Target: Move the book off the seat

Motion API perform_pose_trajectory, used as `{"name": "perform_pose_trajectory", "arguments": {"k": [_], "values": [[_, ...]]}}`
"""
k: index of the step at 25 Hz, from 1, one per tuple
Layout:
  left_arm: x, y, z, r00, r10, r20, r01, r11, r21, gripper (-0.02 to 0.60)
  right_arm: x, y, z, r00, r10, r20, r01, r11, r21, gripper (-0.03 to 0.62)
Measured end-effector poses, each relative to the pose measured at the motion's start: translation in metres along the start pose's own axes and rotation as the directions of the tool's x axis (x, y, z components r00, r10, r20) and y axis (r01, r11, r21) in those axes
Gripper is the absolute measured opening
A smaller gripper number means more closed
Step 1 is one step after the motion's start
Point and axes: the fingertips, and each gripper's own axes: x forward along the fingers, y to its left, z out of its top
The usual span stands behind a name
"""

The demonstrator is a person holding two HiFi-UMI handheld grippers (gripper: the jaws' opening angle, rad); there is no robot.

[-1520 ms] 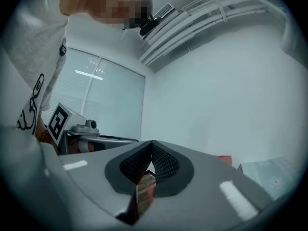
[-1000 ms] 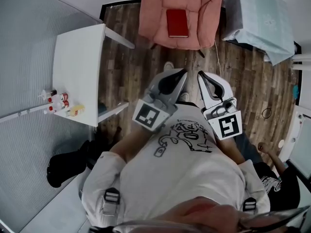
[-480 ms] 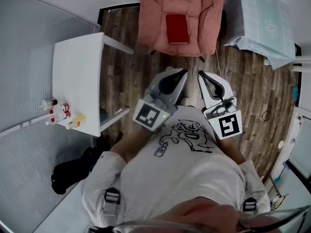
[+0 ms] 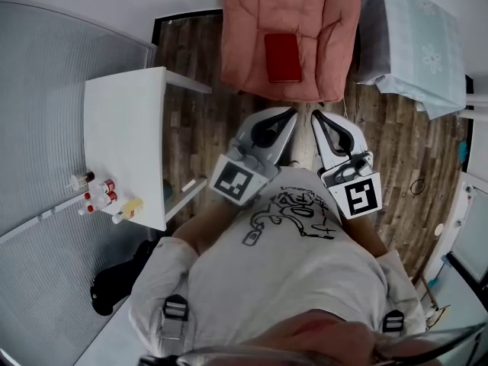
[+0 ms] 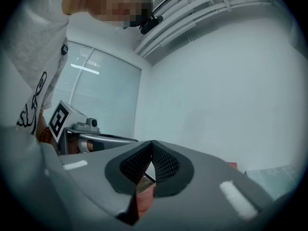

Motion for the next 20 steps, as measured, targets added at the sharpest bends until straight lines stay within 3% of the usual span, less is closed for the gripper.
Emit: {"name": "perform_pose_trajectory", "arguments": {"k": [11,20], "values": [[0.025,0.11,0.021,0.999,-0.034,-0.002,0.034,0.999,0.0,0.002,0.112,-0.025,0.003,1.0,-0.021,-0.011,0.021,1.0,-0.003,0.005],[0.037,0.172,0.02,0.998,-0.063,-0.005,0.063,0.998,-0.013,0.002,0.176,-0.039,-0.005,0.999,-0.043,-0.032,0.043,0.999,-0.001,0.005]]}}
